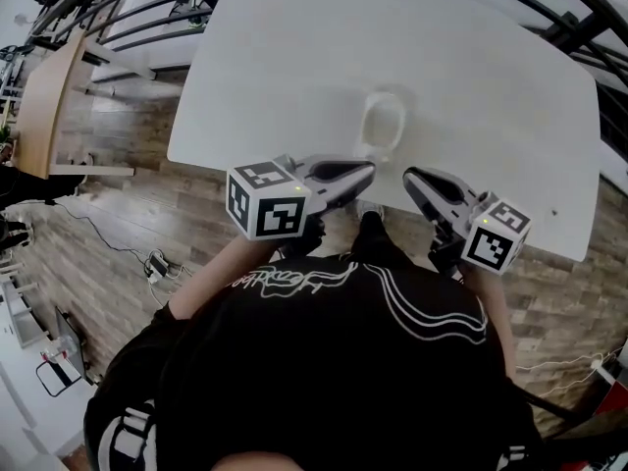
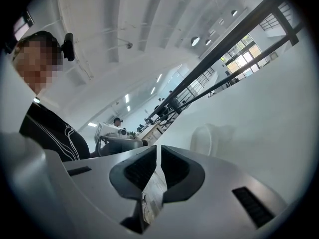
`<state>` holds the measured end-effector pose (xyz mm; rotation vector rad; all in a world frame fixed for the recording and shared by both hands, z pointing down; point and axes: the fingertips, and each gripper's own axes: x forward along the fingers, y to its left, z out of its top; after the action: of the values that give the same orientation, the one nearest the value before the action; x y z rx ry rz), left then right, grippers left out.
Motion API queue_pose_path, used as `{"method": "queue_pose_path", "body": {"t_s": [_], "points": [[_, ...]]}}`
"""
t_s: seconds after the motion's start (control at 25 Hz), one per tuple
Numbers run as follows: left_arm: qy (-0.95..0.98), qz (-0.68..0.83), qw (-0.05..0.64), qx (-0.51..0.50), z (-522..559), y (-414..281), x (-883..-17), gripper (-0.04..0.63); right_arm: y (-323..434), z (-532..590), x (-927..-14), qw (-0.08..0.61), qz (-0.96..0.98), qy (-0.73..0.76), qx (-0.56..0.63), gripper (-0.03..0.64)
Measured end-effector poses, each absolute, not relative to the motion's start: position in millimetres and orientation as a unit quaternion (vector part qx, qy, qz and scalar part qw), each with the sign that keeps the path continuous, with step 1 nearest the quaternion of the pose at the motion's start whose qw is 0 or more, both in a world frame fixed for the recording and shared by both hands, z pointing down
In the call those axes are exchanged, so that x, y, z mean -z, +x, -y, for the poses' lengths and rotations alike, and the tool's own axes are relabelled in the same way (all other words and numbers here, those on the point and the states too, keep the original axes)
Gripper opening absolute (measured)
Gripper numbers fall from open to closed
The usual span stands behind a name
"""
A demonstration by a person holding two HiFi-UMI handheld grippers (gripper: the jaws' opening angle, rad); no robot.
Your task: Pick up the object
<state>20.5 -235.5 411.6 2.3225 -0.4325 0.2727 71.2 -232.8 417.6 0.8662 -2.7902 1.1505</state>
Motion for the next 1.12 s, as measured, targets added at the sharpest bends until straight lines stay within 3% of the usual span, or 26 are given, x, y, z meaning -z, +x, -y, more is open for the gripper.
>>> {"method": "queue_pose_path", "body": {"t_s": [0.6, 0.8, 1.12], "points": [[0.897, 0.200, 0.369, -0.140, 292.2, 15.2, -455.2, 0.014, 78.4, 265.8, -446.8, 0.010, 0.875, 0.276, -0.398, 0.031], [0.886, 0.214, 0.375, -0.166, 311.1, 13.8, -473.8, 0.104, 86.8, 272.0, -450.2, 0.004, 0.870, 0.284, -0.403, 0.031], [0.874, 0.226, 0.371, -0.219, 333.2, 14.5, -508.8, 0.183, 97.8, 279.7, -459.4, 0.000, 0.864, 0.292, -0.411, 0.031]]}}
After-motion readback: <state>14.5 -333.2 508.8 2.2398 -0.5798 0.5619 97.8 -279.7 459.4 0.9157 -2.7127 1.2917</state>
